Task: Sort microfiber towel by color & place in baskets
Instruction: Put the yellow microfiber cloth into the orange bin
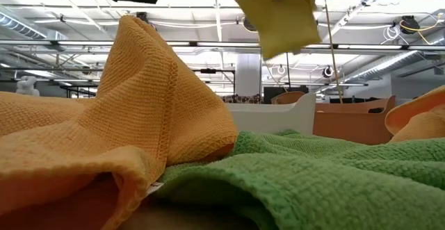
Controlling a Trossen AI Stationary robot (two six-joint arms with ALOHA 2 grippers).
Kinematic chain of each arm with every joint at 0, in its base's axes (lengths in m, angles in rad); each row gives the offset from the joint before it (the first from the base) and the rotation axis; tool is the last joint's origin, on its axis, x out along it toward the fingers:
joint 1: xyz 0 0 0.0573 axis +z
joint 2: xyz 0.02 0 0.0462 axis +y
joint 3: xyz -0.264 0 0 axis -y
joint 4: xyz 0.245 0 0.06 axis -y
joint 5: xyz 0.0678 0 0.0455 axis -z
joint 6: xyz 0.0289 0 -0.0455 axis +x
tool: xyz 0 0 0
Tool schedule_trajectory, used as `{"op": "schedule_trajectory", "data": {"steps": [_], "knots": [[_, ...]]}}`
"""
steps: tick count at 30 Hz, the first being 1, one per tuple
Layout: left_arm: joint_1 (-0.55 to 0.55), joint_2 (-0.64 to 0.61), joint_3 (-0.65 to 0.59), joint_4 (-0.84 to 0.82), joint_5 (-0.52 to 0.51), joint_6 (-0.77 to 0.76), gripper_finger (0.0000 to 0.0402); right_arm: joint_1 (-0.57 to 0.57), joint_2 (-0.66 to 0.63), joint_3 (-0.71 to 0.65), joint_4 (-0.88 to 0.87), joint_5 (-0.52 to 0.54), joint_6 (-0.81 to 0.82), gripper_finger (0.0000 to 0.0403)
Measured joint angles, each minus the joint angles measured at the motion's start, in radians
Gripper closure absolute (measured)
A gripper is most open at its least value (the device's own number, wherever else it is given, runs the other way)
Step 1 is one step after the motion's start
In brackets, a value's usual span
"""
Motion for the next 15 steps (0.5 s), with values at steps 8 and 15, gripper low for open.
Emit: {"op": "schedule_trajectory", "data": {"steps": [8, 15], "knots": [[0.153, 0.0, 0.0, 0.035, 0.034, 0.04, 0.0224, -0.274, -0.093, -0.001, -0.353, -0.103, 0.231, 0.04], [0.27, 0.0, 0.0, 0.103, 0.159, 0.092, 0.0224, -0.439, -0.08, -0.071, -0.404, -0.095, 0.259, 0.04]]}}
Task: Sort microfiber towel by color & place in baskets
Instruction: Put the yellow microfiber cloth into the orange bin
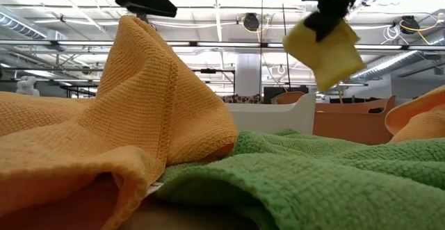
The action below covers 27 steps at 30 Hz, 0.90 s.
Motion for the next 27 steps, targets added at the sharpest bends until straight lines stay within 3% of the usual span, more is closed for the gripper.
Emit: {"op": "schedule_trajectory", "data": {"steps": [7, 12, 16, 22, 27], "knots": [[0.068, 0.0, 0.0, 0.014, 0.063, 0.045, 0.0224, -0.106, 0.0, -0.198, 0.093, -0.018, -0.002, 0.0399], [0.102, 0.0, 0.0, 0.062, 0.075, 0.052, 0.0224, -0.138, 0.0, -0.343, 0.277, -0.094, -0.034, 0.0399], [0.118, 0.006, 0.0, 0.065, 0.145, 0.043, 0.0224, -0.157, 0.0, -0.445, 0.436, -0.151, -0.071, 0.0399], [0.117, 0.041, 0.001, 0.065, 0.167, 0.039, 0.0224, -0.174, 0.001, -0.525, 0.57, -0.28, -0.064, 0.0398], [0.117, 0.064, 0.001, 0.069, 0.167, 0.043, 0.0224, -0.171, 0.001, -0.533, 0.58, -0.296, -0.041, 0.0367]]}}
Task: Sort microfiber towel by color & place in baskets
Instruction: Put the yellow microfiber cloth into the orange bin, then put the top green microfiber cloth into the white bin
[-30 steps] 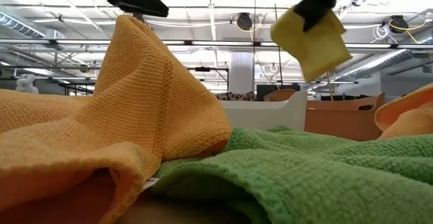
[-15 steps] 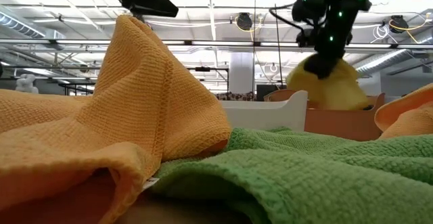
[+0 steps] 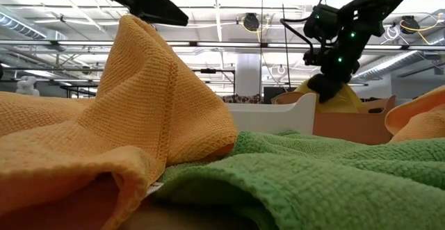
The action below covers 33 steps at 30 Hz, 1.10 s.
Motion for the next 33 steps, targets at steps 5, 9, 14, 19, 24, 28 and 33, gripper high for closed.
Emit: {"op": "schedule_trajectory", "data": {"steps": [5, 9, 14, 19, 24, 28, 33], "knots": [[-0.002, 0.003, 0.0, 0.0, 0.0, -0.003, 0.0224, 0.004, 0.0, 0.014, -0.027, -0.046, 0.016, 0.0284], [-0.002, 0.003, 0.0, -0.007, 0.0, -0.024, 0.0224, 0.009, -0.003, 0.062, -0.125, -0.077, 0.04, 0.0214], [-0.002, 0.003, 0.0, -0.031, 0.035, -0.027, 0.0224, 0.014, -0.024, 0.156, -0.352, -0.226, 0.111, 0.0151], [-0.002, 0.003, 0.0, -0.039, 0.054, -0.026, 0.0224, 0.015, -0.058, 0.199, -0.475, -0.443, 0.154, 0.0125], [-0.002, 0.003, 0.0, -0.039, 0.054, -0.026, 0.0224, 0.015, -0.096, 0.203, -0.415, -0.467, 0.214, 0.0139], [-0.002, 0.003, 0.0, -0.039, 0.054, -0.026, 0.0224, 0.015, -0.09, 0.195, -0.309, -0.466, 0.275, 0.0184], [-0.003, 0.003, 0.0, -0.039, 0.054, -0.03, 0.0224, -0.003, -0.042, 0.134, -0.248, -0.466, 0.277, 0.0283]]}}
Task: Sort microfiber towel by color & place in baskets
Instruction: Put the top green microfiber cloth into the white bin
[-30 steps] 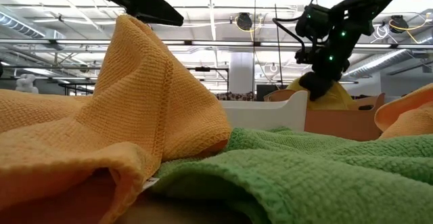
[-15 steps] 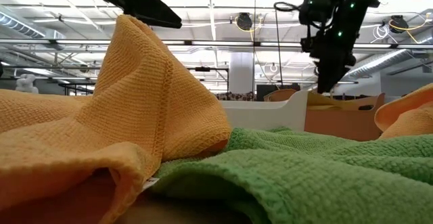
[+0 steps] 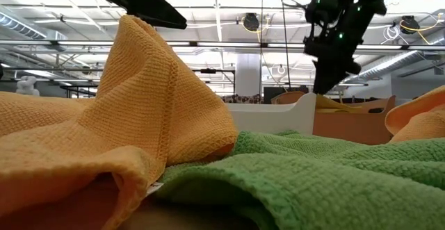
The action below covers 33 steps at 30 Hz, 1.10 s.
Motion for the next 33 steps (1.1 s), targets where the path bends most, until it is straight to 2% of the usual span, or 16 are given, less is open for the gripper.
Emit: {"op": "schedule_trajectory", "data": {"steps": [4, 6, 11, 20, 33], "knots": [[0.0, 0.0, 0.0, -0.004, 0.001, -0.019, 0.0224, -0.023, 0.047, -0.06, 0.089, 0.001, 0.019, 0.0371], [0.0, 0.0, 0.0, -0.004, 0.001, -0.02, 0.0224, -0.026, 0.071, -0.078, 0.129, 0.001, 0.026, 0.0394], [0.0, 0.0, 0.0, -0.007, 0.001, -0.021, 0.0224, -0.036, 0.141, -0.103, 0.185, 0.0, 0.045, 0.0385], [0.0, 0.0, 0.0, -0.018, 0.002, -0.021, 0.0224, -0.048, 0.245, -0.112, 0.281, -0.029, 0.031, 0.0399], [0.0, 0.0, 0.0, -0.023, 0.002, -0.021, 0.0224, -0.048, 0.098, -0.113, 0.246, -0.05, 0.025, 0.0397]]}}
